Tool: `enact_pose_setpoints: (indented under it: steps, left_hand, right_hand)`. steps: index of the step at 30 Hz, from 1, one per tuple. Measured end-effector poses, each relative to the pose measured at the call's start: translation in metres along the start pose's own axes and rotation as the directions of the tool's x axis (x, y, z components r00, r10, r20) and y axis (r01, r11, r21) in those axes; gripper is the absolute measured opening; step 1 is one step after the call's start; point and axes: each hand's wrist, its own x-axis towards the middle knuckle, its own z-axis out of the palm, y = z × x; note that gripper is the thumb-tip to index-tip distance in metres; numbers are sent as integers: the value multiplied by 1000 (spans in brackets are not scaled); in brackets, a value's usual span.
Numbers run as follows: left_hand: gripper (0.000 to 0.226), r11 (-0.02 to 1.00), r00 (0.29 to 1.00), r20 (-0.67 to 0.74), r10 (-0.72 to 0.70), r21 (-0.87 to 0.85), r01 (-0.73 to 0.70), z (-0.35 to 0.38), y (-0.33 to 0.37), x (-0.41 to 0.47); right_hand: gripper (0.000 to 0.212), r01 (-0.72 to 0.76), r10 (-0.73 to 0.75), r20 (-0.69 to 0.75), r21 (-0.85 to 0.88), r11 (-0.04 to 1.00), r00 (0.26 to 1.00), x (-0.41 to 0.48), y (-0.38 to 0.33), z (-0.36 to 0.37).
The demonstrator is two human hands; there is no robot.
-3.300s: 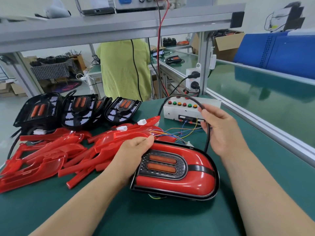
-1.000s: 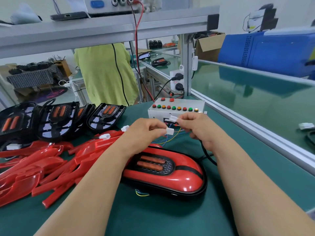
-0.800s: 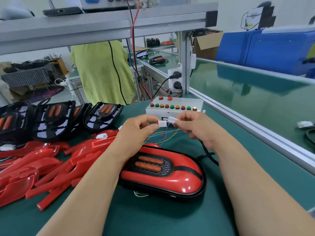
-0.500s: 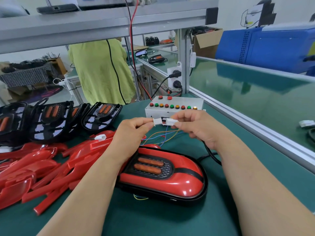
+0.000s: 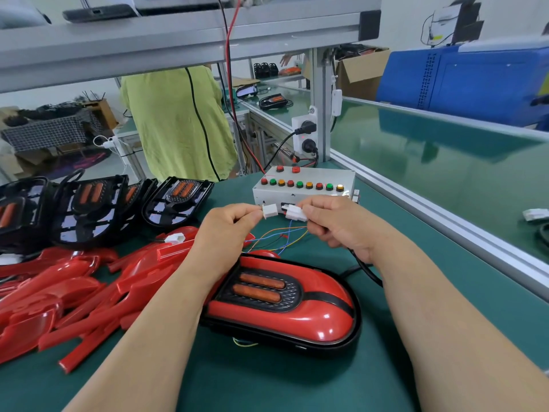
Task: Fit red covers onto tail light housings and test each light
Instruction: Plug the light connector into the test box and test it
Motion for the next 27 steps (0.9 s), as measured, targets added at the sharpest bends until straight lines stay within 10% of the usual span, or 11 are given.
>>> enact_pose_setpoints:
  steps: [27]
  left_hand:
    - [36,989,987,134,92,104,-107,2,2,-1]
  right_hand:
    - [6,76,-62,84,-179,981,995,0,1,7]
